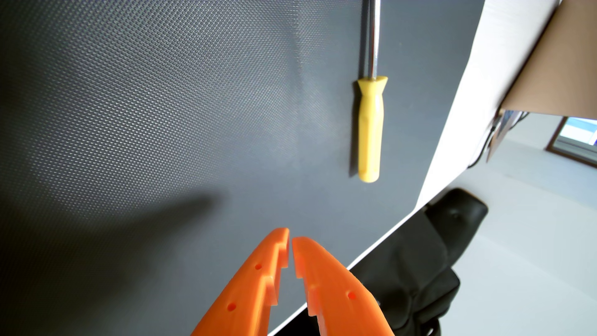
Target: Grab the yellow screwdriver
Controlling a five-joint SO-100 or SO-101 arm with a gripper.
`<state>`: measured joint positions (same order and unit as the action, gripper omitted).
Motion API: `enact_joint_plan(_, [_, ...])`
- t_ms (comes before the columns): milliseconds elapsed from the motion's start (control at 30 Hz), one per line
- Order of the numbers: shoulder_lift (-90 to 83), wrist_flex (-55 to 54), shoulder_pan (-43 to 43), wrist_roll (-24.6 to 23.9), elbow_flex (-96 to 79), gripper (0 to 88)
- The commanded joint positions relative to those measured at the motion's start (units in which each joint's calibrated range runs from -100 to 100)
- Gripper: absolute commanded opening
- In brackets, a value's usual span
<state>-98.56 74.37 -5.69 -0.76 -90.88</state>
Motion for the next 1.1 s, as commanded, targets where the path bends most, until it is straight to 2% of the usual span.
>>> enact_joint_plan(0, [-0.2, 0.6, -0.2, 0.1, 0.2, 0.9])
enact_joint_plan(1067, [-0.1, 0.6, 0.2, 0.2, 1.1, 0.9])
